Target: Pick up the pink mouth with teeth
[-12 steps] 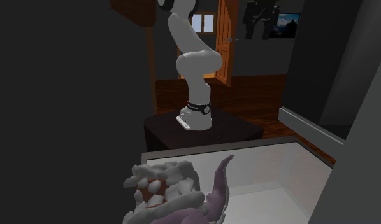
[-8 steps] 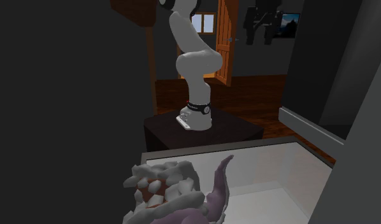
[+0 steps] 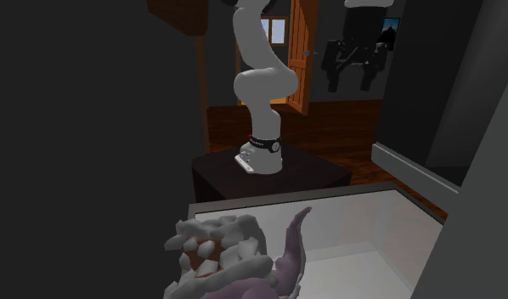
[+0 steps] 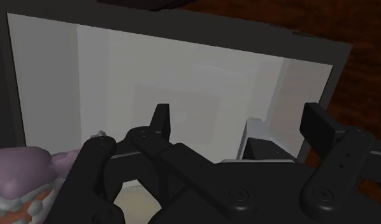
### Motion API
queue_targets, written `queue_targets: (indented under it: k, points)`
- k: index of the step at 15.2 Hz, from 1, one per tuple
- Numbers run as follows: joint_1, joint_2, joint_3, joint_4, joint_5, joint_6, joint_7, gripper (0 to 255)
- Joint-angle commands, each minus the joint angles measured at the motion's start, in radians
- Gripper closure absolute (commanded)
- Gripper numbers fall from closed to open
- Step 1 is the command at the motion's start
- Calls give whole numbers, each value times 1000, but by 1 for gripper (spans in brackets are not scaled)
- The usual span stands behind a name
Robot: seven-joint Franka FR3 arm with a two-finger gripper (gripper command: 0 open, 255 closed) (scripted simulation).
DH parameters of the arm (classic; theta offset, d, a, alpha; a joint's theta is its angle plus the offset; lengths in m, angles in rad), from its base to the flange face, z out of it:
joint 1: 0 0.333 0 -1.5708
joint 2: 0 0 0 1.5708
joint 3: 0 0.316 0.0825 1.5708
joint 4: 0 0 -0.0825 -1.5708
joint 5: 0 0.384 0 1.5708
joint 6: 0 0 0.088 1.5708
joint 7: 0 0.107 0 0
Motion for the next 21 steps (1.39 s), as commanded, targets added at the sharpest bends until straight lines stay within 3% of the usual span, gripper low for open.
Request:
queue_targets:
  k: [1, 6, 9, 21]
  points:
    - [-23, 51, -13, -5, -8, 68, 25, 0]
    - [-79, 177, -50, -6, -26, 222, 78, 0]
    - [-165, 259, -24, 4, -12, 310, 91, 0]
    - [-274, 601, -125, 115, 0, 602, 199, 0]
